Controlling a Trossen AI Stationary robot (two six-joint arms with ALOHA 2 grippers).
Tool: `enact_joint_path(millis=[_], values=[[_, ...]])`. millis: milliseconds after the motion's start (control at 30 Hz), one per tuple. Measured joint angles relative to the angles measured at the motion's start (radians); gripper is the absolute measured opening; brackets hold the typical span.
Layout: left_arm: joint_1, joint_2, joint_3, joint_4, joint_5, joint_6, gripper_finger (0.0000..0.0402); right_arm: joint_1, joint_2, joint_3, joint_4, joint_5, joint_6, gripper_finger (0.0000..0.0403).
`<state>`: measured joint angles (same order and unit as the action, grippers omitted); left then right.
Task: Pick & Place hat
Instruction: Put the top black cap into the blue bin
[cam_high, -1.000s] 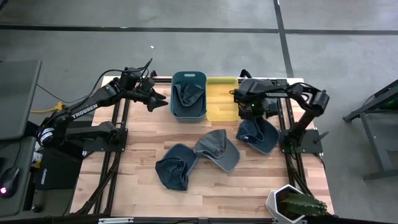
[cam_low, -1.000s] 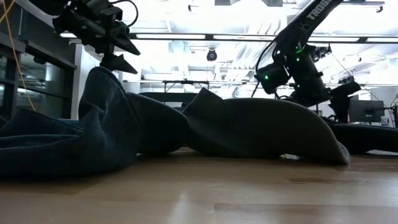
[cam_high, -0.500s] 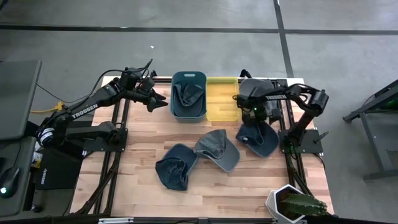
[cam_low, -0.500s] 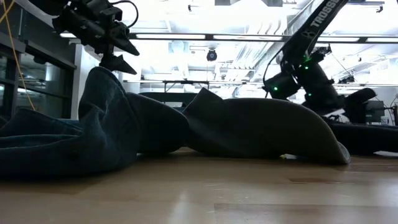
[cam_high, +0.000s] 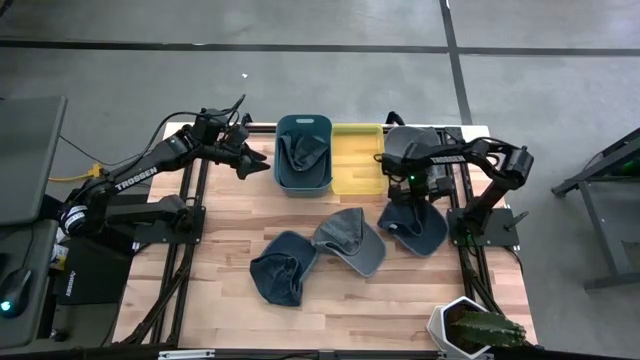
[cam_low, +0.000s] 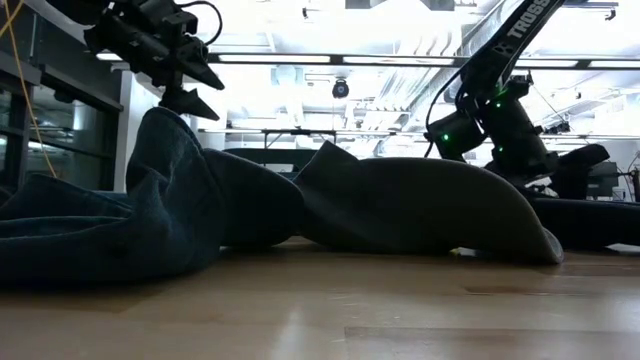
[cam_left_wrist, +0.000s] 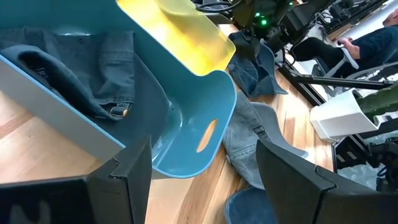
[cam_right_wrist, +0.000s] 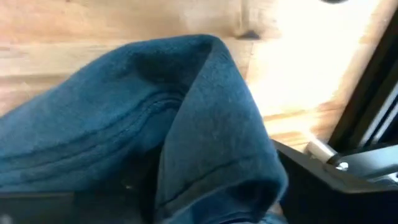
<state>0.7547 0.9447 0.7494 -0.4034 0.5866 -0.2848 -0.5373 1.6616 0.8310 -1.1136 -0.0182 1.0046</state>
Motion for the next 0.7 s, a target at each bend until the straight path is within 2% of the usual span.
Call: enact_joint_path(millis=[433, 700], values=[[0.000, 0.000, 0.000, -0.009, -0.001, 0.001, 0.0232, 0.001, -0.001, 0.000, -0.037, -0.034, -0.065, 0.0023], [0.000, -0.008, 0.000, -0.004, -0.009, -0.008, 0.0232, 0.013, -0.018, 0.001, -0.070, -0.098, -0.120, 0.0007]])
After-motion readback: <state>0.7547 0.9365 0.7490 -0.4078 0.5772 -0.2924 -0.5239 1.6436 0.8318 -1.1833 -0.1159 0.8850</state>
